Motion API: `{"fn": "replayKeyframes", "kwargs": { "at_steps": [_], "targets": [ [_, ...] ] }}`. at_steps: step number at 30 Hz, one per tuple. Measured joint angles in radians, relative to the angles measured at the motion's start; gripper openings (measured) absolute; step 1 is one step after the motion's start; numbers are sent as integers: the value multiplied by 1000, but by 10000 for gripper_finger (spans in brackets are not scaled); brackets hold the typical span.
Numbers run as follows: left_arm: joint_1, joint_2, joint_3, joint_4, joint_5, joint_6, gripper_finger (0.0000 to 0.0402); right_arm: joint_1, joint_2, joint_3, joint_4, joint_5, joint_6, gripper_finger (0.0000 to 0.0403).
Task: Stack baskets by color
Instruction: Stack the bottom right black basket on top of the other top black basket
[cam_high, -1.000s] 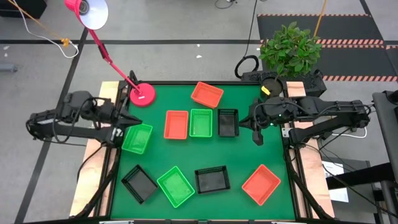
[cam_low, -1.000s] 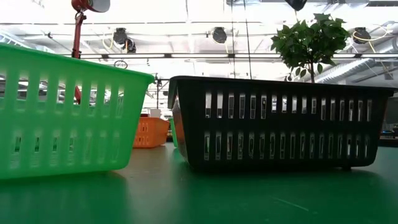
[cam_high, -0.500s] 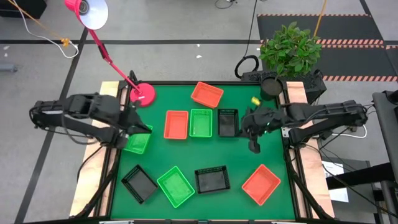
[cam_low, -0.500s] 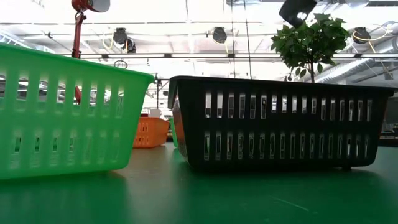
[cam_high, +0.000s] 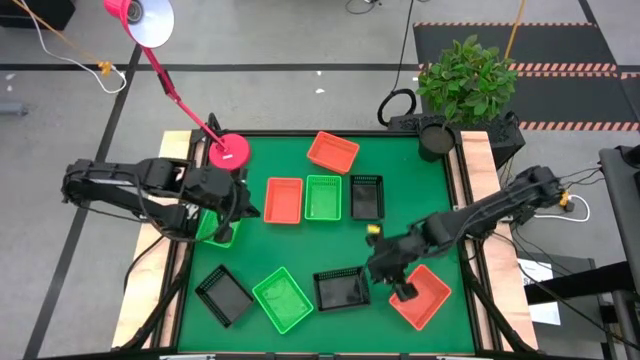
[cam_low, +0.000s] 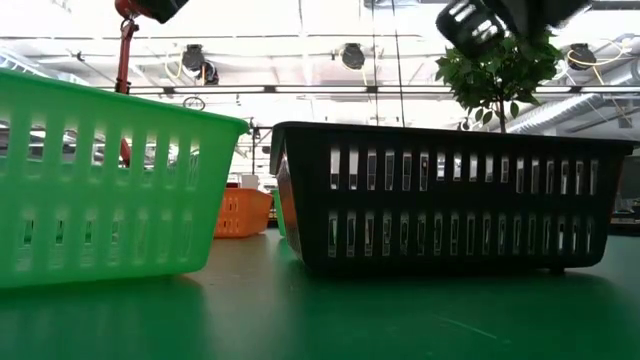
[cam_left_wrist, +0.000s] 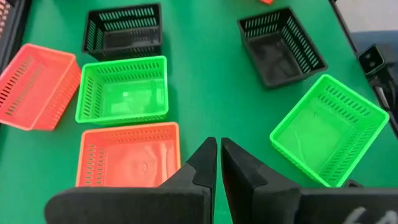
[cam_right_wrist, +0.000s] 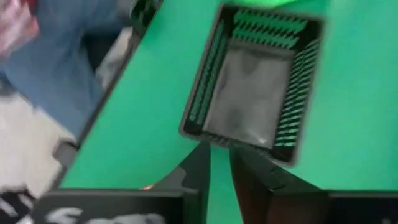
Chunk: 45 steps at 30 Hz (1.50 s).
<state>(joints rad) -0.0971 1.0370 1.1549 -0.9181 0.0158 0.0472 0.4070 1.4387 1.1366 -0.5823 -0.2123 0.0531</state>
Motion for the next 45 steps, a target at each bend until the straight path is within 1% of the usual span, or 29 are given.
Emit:
{"fn": "replayKeyframes", "kwargs": {
  "at_steps": [4,8,9,12,16,25,29,32,37,39,42,45],
  "targets": [
    [0,44,0,5,-1,0,26,33,67,0,24,0,-95,105],
    [-2,90,0,15,-5,1,26,39,104,0,45,8,-197,149],
    [-2,101,0,18,-7,2,26,41,112,0,45,24,-225,157],
    [-2,132,0,18,-9,15,26,47,129,0,56,77,-288,172],
    [-2,159,0,20,-9,38,26,48,146,1,71,111,-387,175],
    [-3,172,-1,30,-9,60,26,48,215,-30,91,113,-584,146],
    [-3,171,-1,32,-8,60,26,44,238,-36,112,113,-652,125],
    [-3,171,-1,34,-8,60,26,43,245,-37,110,113,-698,93],
    [-3,171,-1,44,-8,61,26,43,225,-37,115,114,-723,15],
    [-3,171,-1,49,-8,63,26,43,207,-37,118,138,-719,10],
    [-3,171,-1,49,-8,63,26,54,171,-37,131,214,-693,18],
    [-3,171,-1,49,-8,62,26,73,122,-37,165,287,-669,12]
  ]
}}
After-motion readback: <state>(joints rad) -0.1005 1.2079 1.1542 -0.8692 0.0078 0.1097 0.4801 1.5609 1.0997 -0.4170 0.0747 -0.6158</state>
